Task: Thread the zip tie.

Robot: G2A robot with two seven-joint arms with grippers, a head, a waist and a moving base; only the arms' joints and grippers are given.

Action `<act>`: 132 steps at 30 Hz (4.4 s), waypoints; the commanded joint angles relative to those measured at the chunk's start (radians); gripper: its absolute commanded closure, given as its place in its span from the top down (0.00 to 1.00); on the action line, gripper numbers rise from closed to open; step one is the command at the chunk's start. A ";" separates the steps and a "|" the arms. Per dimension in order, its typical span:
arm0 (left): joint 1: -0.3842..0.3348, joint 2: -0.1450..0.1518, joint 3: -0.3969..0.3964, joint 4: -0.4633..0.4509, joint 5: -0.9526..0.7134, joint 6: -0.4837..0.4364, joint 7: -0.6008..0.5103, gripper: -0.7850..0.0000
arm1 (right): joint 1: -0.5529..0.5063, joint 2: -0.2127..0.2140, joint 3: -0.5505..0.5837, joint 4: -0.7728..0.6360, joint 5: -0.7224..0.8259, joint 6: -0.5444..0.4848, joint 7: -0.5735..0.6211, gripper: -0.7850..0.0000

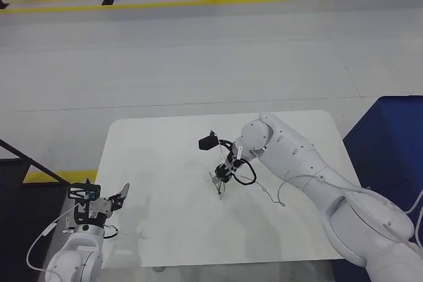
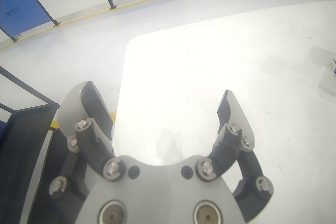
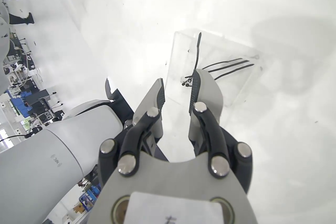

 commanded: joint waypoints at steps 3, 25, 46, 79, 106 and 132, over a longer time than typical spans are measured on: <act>0.000 0.000 0.000 0.000 0.000 0.000 0.000 1.00 | 0.008 -0.033 -0.015 0.052 -0.001 -0.020 -0.006 0.25; 0.000 0.000 0.000 0.000 0.000 0.000 0.000 1.00 | 0.031 -0.204 -0.072 0.322 -0.065 -0.031 -0.047 0.18; 0.000 0.000 0.000 0.000 0.000 0.000 0.000 1.00 | 0.045 -0.269 -0.047 0.459 -0.075 -0.081 -0.046 0.00; 0.000 0.000 0.000 0.000 0.000 0.000 0.000 1.00 | 0.026 -0.281 -0.044 0.463 -0.149 -0.223 -0.072 0.10; 0.000 0.000 0.000 0.000 0.000 0.000 0.000 1.00 | 0.036 -0.167 -0.056 0.346 -0.026 -0.363 -0.211 0.00; 0.000 0.000 0.000 0.000 0.000 0.000 0.000 1.00 | -0.028 0.234 -0.095 -0.271 0.122 -0.365 -0.293 0.00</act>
